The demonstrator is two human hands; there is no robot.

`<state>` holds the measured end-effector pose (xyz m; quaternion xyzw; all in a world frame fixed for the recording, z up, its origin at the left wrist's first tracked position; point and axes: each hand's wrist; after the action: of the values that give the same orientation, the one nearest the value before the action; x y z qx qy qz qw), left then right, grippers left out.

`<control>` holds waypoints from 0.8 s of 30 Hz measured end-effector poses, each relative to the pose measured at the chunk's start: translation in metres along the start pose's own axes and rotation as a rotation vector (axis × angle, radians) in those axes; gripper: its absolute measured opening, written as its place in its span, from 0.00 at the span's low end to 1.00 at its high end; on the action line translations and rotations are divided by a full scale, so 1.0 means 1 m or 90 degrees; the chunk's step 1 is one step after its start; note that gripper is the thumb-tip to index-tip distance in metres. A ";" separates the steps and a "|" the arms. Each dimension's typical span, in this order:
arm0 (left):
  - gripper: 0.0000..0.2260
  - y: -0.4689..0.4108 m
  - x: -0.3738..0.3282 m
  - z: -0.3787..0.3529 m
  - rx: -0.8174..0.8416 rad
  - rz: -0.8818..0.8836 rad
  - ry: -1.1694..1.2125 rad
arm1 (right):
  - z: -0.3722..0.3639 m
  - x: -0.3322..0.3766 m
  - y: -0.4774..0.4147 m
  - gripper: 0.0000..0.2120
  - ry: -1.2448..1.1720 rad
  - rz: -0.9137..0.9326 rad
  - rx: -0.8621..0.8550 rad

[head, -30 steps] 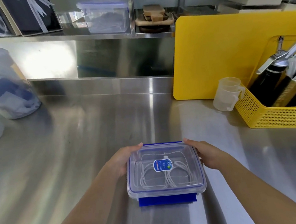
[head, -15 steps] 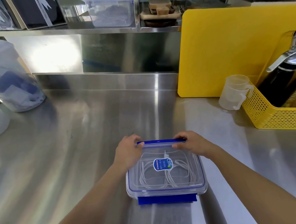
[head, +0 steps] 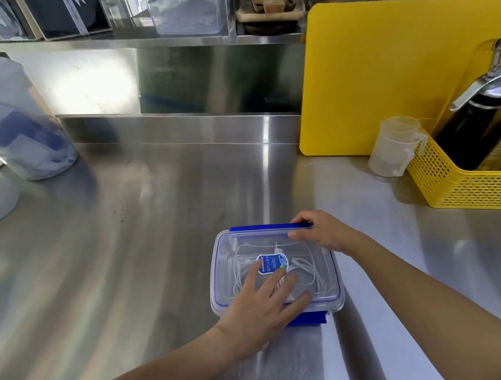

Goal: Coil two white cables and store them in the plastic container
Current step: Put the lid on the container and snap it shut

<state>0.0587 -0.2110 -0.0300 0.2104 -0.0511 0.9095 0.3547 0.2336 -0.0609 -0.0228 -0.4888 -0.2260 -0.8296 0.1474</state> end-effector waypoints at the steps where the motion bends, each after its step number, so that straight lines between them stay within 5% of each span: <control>1: 0.38 0.001 -0.003 0.000 0.007 0.001 0.005 | 0.000 0.000 0.000 0.08 -0.001 -0.001 -0.001; 10: 0.18 0.007 -0.007 0.009 -0.096 0.016 -0.012 | 0.000 0.000 0.002 0.12 0.028 -0.006 0.008; 19: 0.22 -0.007 0.008 0.008 -0.151 0.001 0.019 | -0.015 0.030 -0.009 0.09 0.272 -0.046 0.050; 24: 0.20 -0.011 0.005 0.007 -0.139 0.031 0.051 | -0.039 0.030 -0.009 0.18 0.452 0.059 0.021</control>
<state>0.0646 -0.2015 -0.0217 0.1327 -0.1407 0.9145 0.3553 0.1859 -0.0739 -0.0152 -0.1778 -0.1518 -0.9362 0.2624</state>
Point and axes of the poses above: each hand's wrist, its own y-axis away from the middle knuckle, its own z-axis out of the back of the hand, x = y × z, and after that the axes turned 9 degrees about -y, right-handed
